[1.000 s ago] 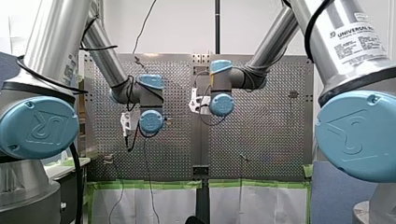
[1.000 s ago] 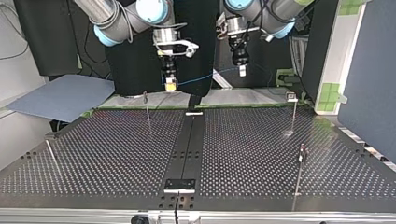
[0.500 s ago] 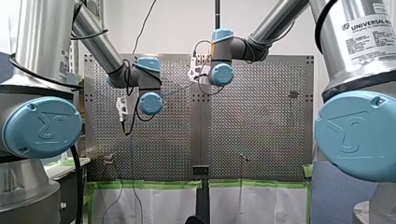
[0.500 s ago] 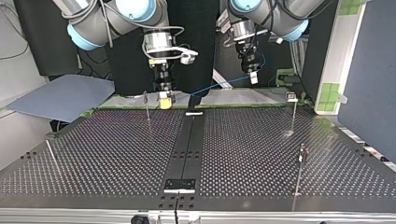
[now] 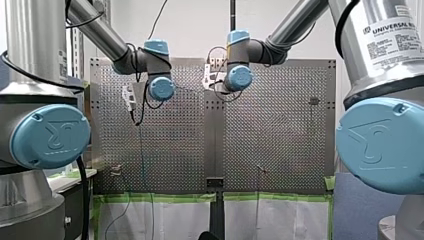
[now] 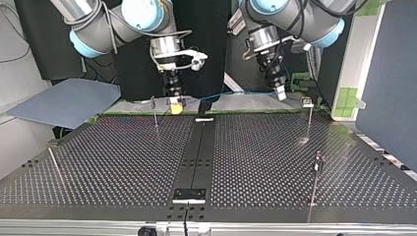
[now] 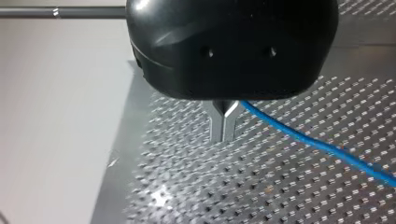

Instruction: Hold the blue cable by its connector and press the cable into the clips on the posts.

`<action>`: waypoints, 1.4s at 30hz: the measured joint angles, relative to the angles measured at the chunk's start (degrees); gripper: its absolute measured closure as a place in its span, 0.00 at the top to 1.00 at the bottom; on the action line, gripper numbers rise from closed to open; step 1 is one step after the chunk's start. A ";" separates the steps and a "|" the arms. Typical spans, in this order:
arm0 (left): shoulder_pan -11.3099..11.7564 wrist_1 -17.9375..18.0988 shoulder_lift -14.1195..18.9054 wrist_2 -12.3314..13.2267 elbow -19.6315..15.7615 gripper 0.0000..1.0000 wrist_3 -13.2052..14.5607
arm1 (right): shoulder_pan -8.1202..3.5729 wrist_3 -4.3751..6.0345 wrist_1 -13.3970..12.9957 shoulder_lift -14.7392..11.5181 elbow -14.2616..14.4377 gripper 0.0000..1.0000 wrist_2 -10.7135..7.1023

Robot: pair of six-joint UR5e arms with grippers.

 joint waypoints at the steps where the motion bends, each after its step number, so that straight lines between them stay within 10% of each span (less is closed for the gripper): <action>1: 0.21 -0.63 0.62 -0.04 0.20 0.02 -0.10 | -0.02 0.00 0.11 0.43 -0.18 0.00 -0.05; 23: 4.50 -11.39 3.09 5.52 5.44 0.02 -0.77 | 1.84 0.69 0.91 2.18 -8.57 0.00 -2.56; 42: 9.06 -20.20 4.33 7.92 10.66 0.02 -2.42 | 3.66 3.78 0.92 2.35 -12.65 0.00 -3.38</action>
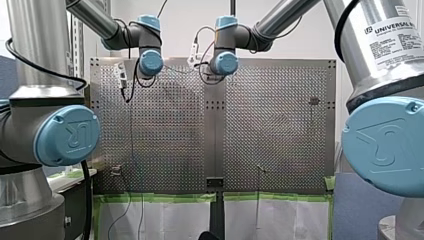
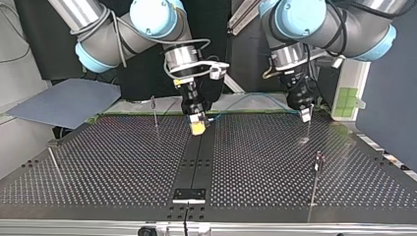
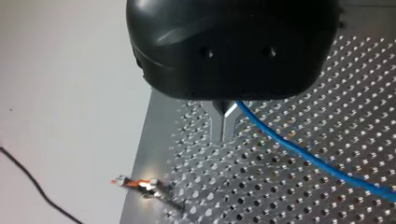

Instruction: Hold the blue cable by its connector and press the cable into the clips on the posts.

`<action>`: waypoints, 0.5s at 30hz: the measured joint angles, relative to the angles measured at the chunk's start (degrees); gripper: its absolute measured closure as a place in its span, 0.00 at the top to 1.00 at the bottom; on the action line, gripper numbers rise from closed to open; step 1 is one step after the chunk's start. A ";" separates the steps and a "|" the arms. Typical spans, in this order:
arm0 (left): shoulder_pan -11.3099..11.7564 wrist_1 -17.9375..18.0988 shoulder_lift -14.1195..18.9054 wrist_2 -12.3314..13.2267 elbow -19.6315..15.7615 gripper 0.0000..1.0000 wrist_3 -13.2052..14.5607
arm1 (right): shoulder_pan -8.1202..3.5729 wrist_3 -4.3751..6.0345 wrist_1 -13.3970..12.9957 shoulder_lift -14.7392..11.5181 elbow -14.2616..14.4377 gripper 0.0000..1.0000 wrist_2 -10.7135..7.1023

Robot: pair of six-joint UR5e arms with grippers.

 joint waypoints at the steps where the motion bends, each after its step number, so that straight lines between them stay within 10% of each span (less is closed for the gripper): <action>1: 0.24 -0.28 0.00 0.09 0.36 0.02 -0.12 | 0.02 0.16 0.00 0.05 -0.24 0.00 0.00; 15: 4.67 -1.88 0.01 3.71 2.48 0.02 -1.92 | 0.53 1.35 0.93 4.55 -5.50 0.00 -0.27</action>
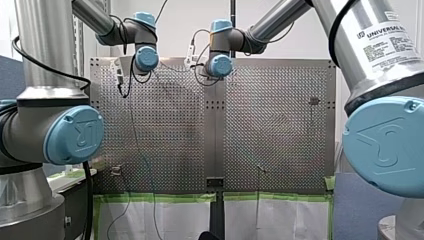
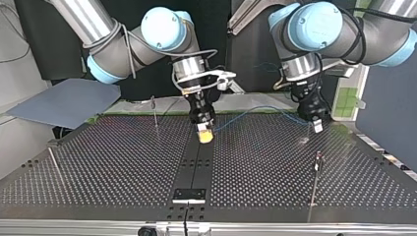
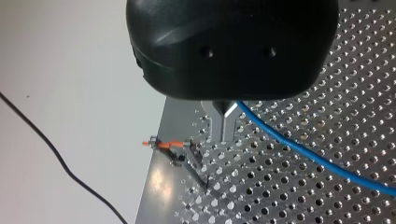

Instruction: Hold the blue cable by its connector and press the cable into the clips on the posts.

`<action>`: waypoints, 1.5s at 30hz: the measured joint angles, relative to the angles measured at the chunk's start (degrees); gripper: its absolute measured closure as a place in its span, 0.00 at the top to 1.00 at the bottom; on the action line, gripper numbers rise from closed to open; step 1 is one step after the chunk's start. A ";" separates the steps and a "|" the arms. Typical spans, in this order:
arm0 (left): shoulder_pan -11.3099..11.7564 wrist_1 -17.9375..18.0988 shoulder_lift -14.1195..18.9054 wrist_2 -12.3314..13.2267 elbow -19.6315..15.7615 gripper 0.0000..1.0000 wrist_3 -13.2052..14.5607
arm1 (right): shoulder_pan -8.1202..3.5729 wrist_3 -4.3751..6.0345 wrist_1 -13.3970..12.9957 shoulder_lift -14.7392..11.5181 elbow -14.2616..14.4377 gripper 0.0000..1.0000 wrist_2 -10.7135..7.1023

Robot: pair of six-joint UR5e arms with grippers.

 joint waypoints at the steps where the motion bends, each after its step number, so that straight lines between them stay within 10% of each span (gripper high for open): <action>1: 0.42 -0.07 0.00 0.41 0.01 0.02 -0.34 | 0.07 0.08 0.06 0.41 -0.36 0.00 -0.01; 17: 7.39 -0.22 -0.05 7.04 1.06 0.02 -2.52 | 1.73 0.80 0.58 2.02 -5.74 0.00 0.03; 45: 11.27 -1.71 -3.14 12.22 5.15 0.02 -3.95 | 1.37 1.17 2.15 3.50 -7.70 0.00 1.29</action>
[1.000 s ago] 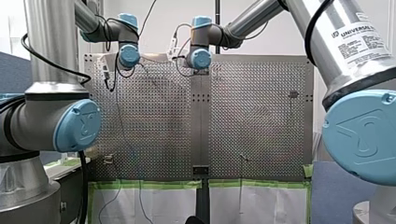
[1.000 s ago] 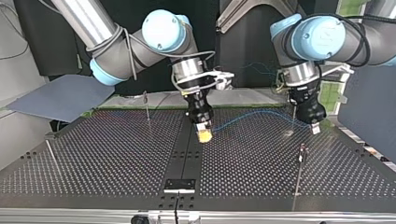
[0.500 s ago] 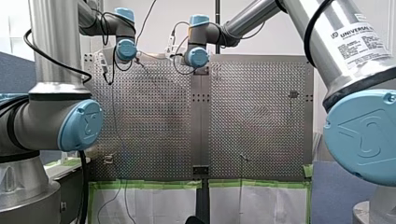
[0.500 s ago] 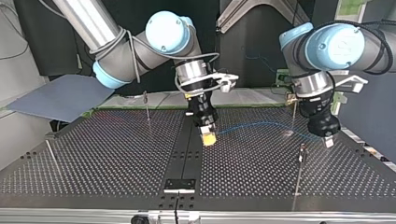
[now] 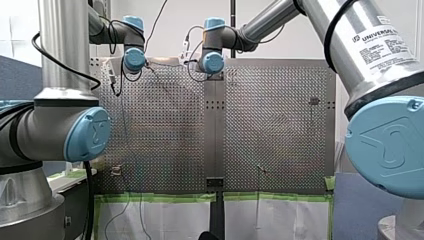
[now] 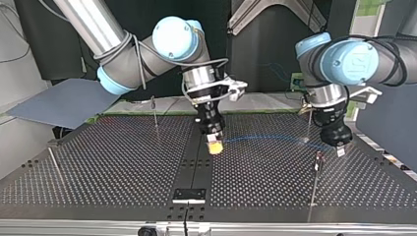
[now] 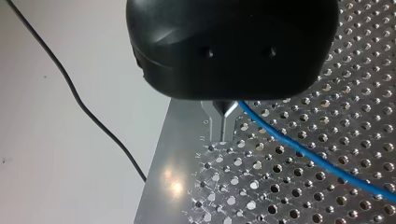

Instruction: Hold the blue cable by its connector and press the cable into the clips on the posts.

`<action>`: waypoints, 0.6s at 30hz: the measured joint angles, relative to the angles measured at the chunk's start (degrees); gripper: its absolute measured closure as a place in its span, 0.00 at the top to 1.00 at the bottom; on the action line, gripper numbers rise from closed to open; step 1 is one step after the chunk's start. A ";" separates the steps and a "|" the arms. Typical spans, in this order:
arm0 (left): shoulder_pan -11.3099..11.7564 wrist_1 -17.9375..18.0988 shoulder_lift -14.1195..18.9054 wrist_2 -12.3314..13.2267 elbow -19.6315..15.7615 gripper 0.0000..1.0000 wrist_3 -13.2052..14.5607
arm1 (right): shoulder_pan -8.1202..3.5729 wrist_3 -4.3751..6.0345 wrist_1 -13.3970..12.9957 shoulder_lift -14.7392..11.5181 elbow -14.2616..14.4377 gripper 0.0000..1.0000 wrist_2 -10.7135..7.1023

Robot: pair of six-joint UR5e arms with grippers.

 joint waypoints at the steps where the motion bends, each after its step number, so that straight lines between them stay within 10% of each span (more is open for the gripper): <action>1: 0.20 0.05 -0.03 0.33 0.02 0.02 -0.03 | -0.04 0.00 0.01 0.05 0.01 0.00 0.03; 18: 2.64 0.40 -0.52 3.49 0.97 0.02 -0.12 | -0.40 -0.02 0.01 0.69 -0.01 0.00 0.34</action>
